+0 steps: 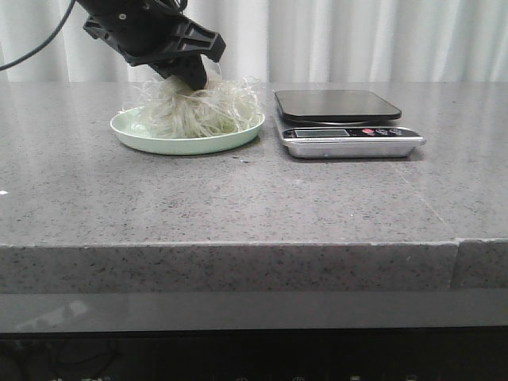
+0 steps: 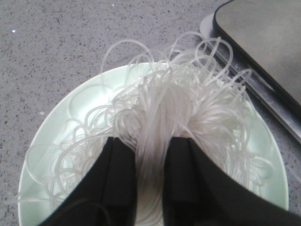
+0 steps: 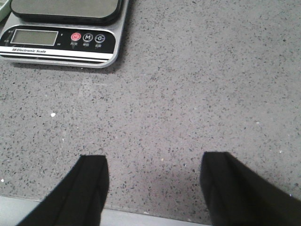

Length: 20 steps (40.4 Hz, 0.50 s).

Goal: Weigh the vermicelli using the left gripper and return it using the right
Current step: 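Lift the vermicelli with the left gripper and carry it over the scale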

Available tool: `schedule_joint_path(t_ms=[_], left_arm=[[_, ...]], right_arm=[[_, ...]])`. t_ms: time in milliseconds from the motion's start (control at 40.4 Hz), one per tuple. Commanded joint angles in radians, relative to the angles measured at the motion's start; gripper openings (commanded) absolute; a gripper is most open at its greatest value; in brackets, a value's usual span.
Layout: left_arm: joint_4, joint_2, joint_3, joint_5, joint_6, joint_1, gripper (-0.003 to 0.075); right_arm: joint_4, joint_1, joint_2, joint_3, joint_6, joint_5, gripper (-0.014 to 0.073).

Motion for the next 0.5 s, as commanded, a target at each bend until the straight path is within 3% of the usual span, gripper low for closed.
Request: schedule_joint_path(t_ms=[0, 248, 470], left_arm=[[0.002, -0.085, -0.029, -0.043, -0.002, -0.005, 0.0156], [0.002, -0.179, -0.069, -0.038, -0.002, -0.011, 0.0156], [0.002, -0.194, -0.206, -0.041, -0.002, -0.081, 0.0157]], right_arm=[[-0.001, -0.005, -0.001, -0.033, -0.007, -0.050, 0.0540], [-0.001, -0.005, -0.001, -0.033, -0.007, -0.050, 0.0540], [-0.001, -0.005, -0.001, -0.033, -0.007, -0.050, 0.0540]])
